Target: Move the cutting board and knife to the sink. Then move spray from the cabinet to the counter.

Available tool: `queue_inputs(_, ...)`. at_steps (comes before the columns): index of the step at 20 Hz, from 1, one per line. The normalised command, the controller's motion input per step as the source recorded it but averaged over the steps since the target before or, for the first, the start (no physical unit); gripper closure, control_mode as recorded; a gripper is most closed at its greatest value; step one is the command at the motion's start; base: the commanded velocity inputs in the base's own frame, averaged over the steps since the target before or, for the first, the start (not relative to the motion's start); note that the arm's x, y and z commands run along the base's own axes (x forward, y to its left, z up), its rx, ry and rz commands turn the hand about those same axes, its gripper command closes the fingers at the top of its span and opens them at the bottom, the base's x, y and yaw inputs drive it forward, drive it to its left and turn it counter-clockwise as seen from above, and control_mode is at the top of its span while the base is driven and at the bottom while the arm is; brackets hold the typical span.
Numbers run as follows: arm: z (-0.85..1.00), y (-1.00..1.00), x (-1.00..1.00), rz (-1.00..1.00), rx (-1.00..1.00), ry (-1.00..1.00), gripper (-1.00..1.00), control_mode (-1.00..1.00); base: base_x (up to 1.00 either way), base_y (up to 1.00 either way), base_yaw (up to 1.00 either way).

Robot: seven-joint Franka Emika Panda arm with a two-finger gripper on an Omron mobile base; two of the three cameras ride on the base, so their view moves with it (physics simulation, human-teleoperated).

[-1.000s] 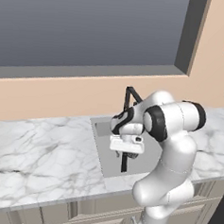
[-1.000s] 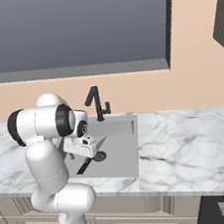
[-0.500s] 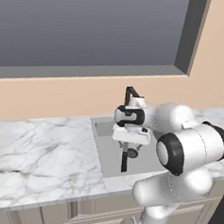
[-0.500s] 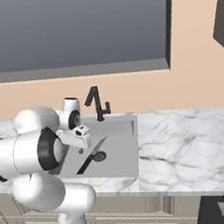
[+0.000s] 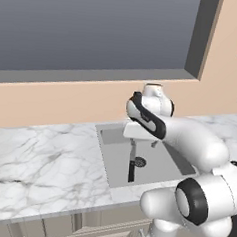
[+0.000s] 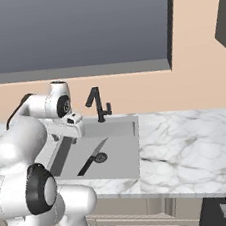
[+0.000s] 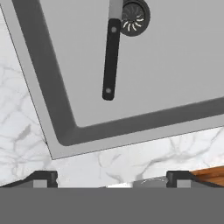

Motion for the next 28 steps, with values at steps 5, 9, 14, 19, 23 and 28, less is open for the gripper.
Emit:
queue_inputs(5,1.00,-0.11,-0.41,0.25,0.00,-0.18,-1.00,-1.00,0.00,0.00,0.00)
queue_inputs(9,0.95,-0.16,-0.45,0.27,0.00,-0.36,-1.00,-1.00,0.00,0.00,0.00)
queue_inputs(14,0.79,-0.17,-0.65,0.07,0.00,-0.27,-1.00,-1.00,0.00,0.00,0.00)
queue_inputs(19,0.53,-0.10,-0.64,0.02,0.04,-0.24,-1.00,-1.00,0.00,0.00,0.00)
queue_inputs(23,0.27,0.00,-0.64,0.00,0.01,-0.25,-1.00,-1.00,0.00,0.00,0.00)
queue_inputs(28,0.29,0.00,-0.70,0.00,0.04,-0.28,-1.00,-1.00,0.00,0.00,0.00)
